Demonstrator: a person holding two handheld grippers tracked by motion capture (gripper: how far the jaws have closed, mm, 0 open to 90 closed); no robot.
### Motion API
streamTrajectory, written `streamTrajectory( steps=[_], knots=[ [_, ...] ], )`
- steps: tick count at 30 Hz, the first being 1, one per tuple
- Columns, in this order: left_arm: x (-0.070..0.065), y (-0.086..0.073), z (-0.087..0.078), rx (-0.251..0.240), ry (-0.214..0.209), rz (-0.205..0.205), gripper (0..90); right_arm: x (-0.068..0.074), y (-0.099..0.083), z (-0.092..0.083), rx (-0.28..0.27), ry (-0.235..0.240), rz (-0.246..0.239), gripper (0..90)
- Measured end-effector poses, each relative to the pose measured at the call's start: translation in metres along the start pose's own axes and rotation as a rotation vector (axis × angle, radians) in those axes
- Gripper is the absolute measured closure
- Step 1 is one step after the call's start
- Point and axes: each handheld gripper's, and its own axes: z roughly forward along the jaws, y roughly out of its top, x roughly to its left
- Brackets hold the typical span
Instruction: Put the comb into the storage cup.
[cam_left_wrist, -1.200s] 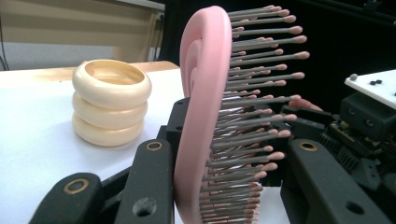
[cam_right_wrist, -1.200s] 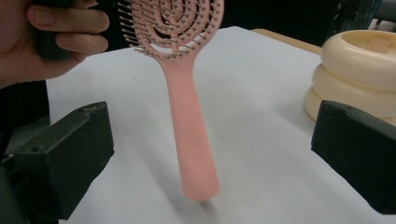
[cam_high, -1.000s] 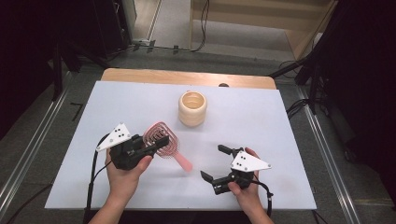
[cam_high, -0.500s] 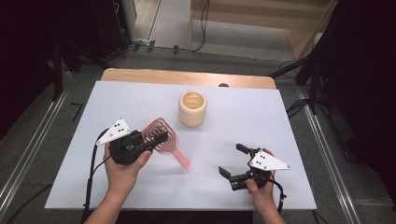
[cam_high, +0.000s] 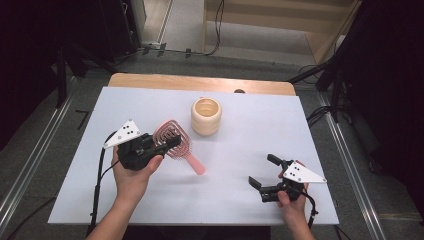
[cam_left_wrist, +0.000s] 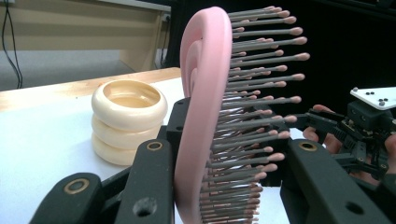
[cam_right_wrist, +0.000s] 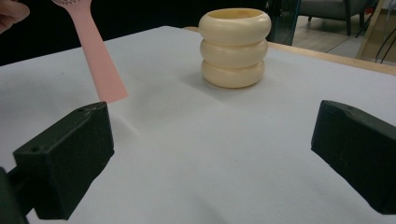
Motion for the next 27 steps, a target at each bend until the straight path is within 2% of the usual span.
streamTrajectory(
  steps=[4, 12, 19, 27],
  knots=[
    [0.003, 0.003, 0.001, -0.006, -0.002, -0.006, 65.8, -0.004, -0.002, -0.004, 0.007, -0.012, -0.009, 0.0],
    [0.005, 0.011, 0.006, -0.012, -0.005, 0.003, 65.8, -0.016, -0.006, -0.017, -0.011, -0.053, 0.023, 0.0],
    [0.01, 0.017, 0.01, -0.021, -0.006, -0.01, 65.8, -0.025, -0.008, -0.024, -0.017, -0.078, 0.033, 0.0],
    [0.014, 0.024, 0.014, -0.025, -0.002, -0.002, 65.8, -0.032, -0.012, -0.03, -0.015, -0.1, 0.035, 0.0]
  ],
)
